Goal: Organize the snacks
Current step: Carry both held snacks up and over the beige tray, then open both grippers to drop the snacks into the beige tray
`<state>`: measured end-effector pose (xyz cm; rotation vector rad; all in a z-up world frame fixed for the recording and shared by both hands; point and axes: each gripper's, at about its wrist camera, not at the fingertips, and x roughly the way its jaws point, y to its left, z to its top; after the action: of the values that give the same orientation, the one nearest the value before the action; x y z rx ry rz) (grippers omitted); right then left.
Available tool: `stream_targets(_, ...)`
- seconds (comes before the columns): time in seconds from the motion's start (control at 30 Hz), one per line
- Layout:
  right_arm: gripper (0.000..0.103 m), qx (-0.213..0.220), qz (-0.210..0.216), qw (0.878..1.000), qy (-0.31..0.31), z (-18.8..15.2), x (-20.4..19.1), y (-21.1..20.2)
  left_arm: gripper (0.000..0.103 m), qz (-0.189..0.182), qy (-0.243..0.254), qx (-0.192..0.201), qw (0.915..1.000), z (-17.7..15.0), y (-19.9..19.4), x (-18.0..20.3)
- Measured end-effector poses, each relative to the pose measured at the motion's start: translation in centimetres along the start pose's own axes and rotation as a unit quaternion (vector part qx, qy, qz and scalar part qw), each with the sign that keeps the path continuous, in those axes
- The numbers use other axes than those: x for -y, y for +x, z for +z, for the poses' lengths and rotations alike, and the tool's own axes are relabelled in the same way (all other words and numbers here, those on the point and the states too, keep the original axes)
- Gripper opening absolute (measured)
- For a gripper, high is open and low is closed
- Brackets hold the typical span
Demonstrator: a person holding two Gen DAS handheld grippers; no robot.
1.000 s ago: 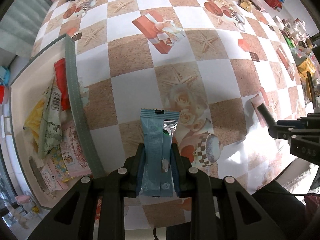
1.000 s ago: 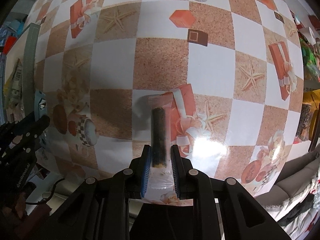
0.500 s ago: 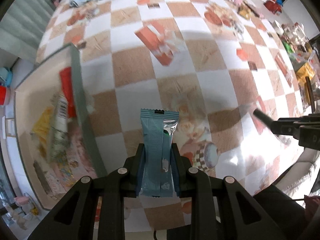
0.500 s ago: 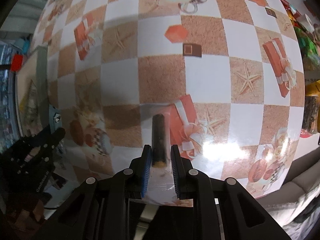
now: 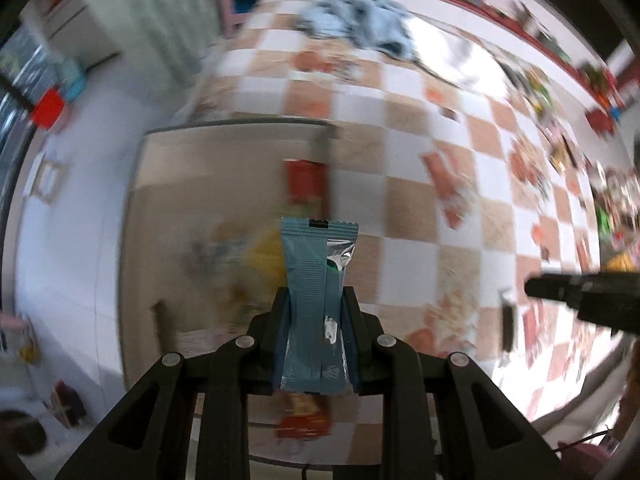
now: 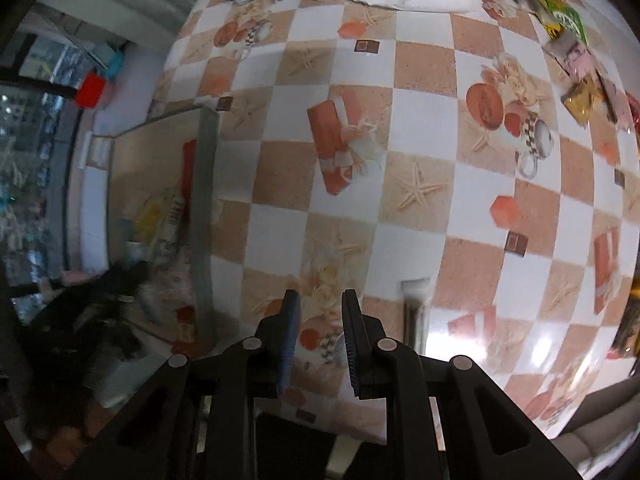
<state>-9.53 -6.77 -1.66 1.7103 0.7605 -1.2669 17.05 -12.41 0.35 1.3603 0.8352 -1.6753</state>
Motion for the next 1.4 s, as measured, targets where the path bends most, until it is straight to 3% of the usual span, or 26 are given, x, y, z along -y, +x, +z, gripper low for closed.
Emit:
stream_targets(0.07, 0.063, -0.028, -0.036, 0.999, -0.005, 0.2, 0.8, 1.7, 0.027, 0.008, -0.019, -0.003, 0.9998, 0.1, 0.2, -1.8)
stream_targets(0.1, 0.064, -0.037, -0.068, 0.997, -0.006, -0.5, 2.0, 2.9, 0.027, 0.012, -0.026, -0.006, 0.9996, 0.0, 0.2, -2.4)
stream_targets(0.17, 0.064, -0.055, -0.091, 0.994, 0.006, -1.4, 3.5, 4.5, 0.027, 0.017, -0.040, -0.013, 0.9990, -0.3, 0.3, -3.6)
stream_targets(0.27, 0.063, -0.082, -0.104, 0.991, 0.032, -3.2, 5.9, 7.1, 0.027, 0.027, -0.049, -0.024, 0.9981, -0.8, 0.6, -4.9)
stream_targets(0.3, 0.061, -0.092, -0.111, 0.989, 0.039, -3.8, 6.4, 8.0, 0.027, 0.029, -0.051, -0.028, 0.9979, -0.9, 0.7, -5.3)
stream_targets(0.33, 0.049, -0.098, -0.111, 0.988, 0.045, -4.2, 6.7, 8.7, 0.027, 0.029, -0.053, -0.031, 0.9977, -0.9, 0.8, -5.6)
stream_targets(0.37, 0.047, -0.106, -0.108, 0.987, 0.053, -4.6, 6.9, 9.2, 0.027, 0.032, -0.055, -0.034, 0.9974, -1.0, 0.9, -6.0)
stream_targets(0.4, 0.043, -0.090, -0.108, 0.989, 0.054, -4.8, 6.7, 8.8, 0.027, 0.034, -0.056, -0.035, 0.9972, -1.0, 1.0, -6.3)
stream_targets(0.47, 0.019, -0.088, -0.107, 0.990, 0.032, -4.9, 5.7, 8.6, 0.027, 0.040, -0.058, -0.039, 0.9968, -1.0, 1.4, -6.8)
stream_targets(0.57, 0.016, -0.082, -0.082, 0.993, 0.028, -4.7, 4.2, 7.8, 0.027, 0.045, -0.064, -0.041, 0.9961, -1.1, 1.6, -7.5)
stream_targets(0.63, 0.016, -0.067, -0.042, 0.997, 0.022, -3.9, 2.2, 6.3, 0.027, 0.046, -0.069, -0.040, 0.9958, -1.1, 1.7, -7.9)
stream_targets(0.8, 0.016, -0.020, 0.045, 0.998, -0.043, -0.6, -5.9, 1.2, 0.027, 0.047, -0.082, -0.042, 0.9946, -1.4, 2.0, -8.5)
stream_targets(0.9, 0.016, 0.000, 0.068, 0.994, -0.079, 1.4, -10.1, -0.4, 0.027, 0.050, -0.088, -0.043, 0.9940, -1.7, 2.1, -8.8)
stream_targets(0.97, 0.017, 0.013, 0.102, 0.991, -0.087, 2.8, -12.4, -1.4, 0.034, 0.050, -0.092, -0.044, 0.9936, -1.7, 2.1, -9.1)
stream_targets(1.0, 0.018, 0.015, 0.122, 0.989, -0.086, 3.4, -13.0, -1.7, 0.050, 0.051, -0.094, -0.043, 0.9933, -1.8, 2.0, -9.2)
stream_targets(1.03, 0.020, 0.016, 0.128, 0.988, -0.086, 3.2, -13.5, -1.5, 0.070, 0.053, -0.097, -0.040, 0.9930, -1.9, 1.9, -9.2)
stream_targets(1.1, 0.056, 0.025, 0.124, 0.988, -0.086, 3.5, -14.0, -2.0, 0.084, 0.059, -0.100, -0.021, 0.9930, -2.0, 1.2, -9.3)
stream_targets(1.13, 0.076, 0.028, 0.119, 0.988, -0.089, 3.1, -14.1, -2.2, 0.084, 0.053, -0.099, -0.016, 0.9935, -2.0, 1.0, -9.3)
stream_targets(1.27, 0.076, 0.017, 0.082, 0.992, -0.096, 2.3, -14.5, -0.6, 0.086, 0.047, -0.097, -0.023, 0.9939, -2.0, 1.3, -9.0)
stream_targets(1.4, 0.076, -0.007, 0.046, 0.996, -0.076, 0.7, -11.4, 1.0, 0.088, 0.045, -0.103, -0.033, 0.9931, -2.0, 1.6, -8.8)
